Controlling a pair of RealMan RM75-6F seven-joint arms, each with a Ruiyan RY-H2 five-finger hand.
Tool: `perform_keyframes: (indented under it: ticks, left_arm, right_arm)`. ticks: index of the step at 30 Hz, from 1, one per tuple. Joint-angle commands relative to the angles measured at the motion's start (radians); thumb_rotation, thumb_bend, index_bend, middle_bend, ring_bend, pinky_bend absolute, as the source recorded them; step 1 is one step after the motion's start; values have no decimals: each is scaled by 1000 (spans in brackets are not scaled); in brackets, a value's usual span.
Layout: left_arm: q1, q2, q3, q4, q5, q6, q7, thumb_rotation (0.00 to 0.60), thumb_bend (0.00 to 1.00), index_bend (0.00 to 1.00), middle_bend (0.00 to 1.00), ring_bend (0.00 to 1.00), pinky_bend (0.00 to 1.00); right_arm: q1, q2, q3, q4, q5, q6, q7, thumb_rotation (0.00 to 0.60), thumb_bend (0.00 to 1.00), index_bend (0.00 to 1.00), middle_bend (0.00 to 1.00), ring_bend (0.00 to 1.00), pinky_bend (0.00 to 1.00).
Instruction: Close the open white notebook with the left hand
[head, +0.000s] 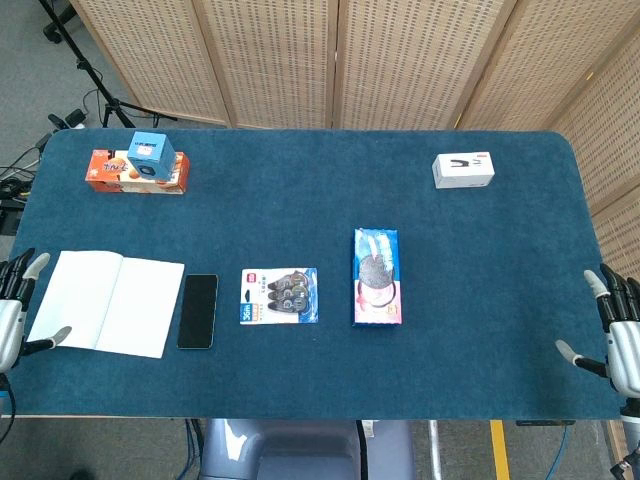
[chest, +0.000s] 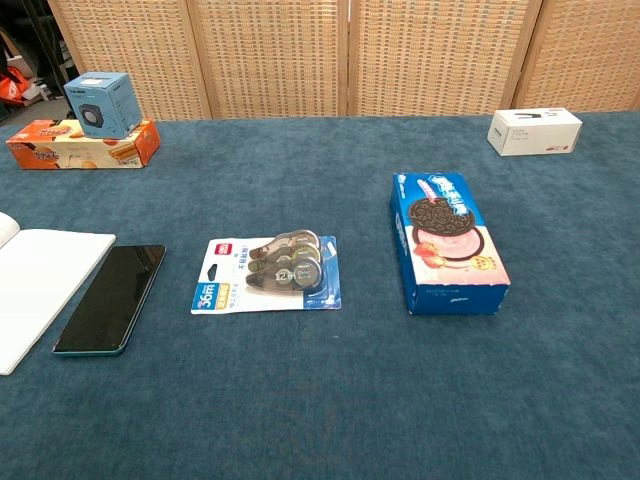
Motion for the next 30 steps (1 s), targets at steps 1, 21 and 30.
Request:
perform_keyframes:
  ticks: [1, 21, 30]
  left_arm:
    - [0, 1, 2, 0, 2, -3, -1, 600, 43, 0, 0, 0, 0]
    - [-24, -309, 130, 610, 168, -55, -205, 600, 356, 0, 0, 0, 0]
    - [-13, -473, 163, 946, 197, -39, -420, 600, 391, 0, 0, 0, 0]
  right_arm:
    - [1, 1, -1, -1, -1, -2, 2, 600, 0, 0, 0, 0, 0]
    - [6, 18, -5, -5, -3, -24, 58, 600, 0, 0, 0, 0, 0]
    - [6, 21, -5, -6, -2, -26, 66, 600, 0, 0, 0, 0, 0]
